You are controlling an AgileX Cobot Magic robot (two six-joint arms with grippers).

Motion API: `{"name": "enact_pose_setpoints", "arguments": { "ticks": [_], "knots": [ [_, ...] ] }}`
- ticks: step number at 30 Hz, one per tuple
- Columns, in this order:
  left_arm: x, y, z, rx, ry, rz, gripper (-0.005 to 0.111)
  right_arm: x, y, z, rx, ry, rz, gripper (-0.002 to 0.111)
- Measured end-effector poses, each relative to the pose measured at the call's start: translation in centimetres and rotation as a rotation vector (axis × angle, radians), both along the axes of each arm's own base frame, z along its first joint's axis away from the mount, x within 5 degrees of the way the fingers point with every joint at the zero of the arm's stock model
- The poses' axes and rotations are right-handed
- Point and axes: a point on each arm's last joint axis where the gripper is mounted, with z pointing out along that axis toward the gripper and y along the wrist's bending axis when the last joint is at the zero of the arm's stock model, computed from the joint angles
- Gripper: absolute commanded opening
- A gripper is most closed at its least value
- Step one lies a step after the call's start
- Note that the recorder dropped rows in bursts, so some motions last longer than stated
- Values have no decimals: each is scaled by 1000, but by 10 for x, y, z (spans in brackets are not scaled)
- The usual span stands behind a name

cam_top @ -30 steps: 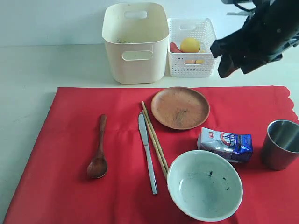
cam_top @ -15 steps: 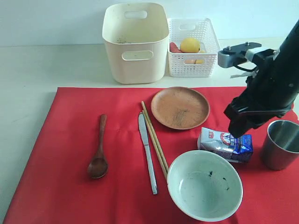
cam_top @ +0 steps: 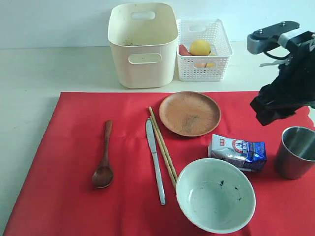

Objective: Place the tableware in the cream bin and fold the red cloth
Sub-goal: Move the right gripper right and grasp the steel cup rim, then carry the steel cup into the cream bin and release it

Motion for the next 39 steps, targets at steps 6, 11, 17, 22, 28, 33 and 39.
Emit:
{"name": "enact_pose_setpoints", "arguments": {
  "ticks": [6,11,17,22,28,33,39],
  "knots": [
    [0,0,0,0,0,0,2,-17,-8,-22,-31,48,-89,55],
    [0,0,0,0,0,0,2,-31,-13,-51,-32,60,-138,47],
    [0,0,0,0,0,0,2,-37,-17,-73,-48,43,-191,16],
    [0,0,0,0,0,0,2,-36,-18,-75,-59,35,-209,1],
    [0,0,0,0,0,0,2,-36,-19,-73,-67,21,-204,0],
    [0,0,0,0,0,0,2,-32,-18,-59,-43,-30,-214,0],
    [0,0,0,0,0,0,2,-23,-16,-31,3,-135,-220,0]
  ]
}}
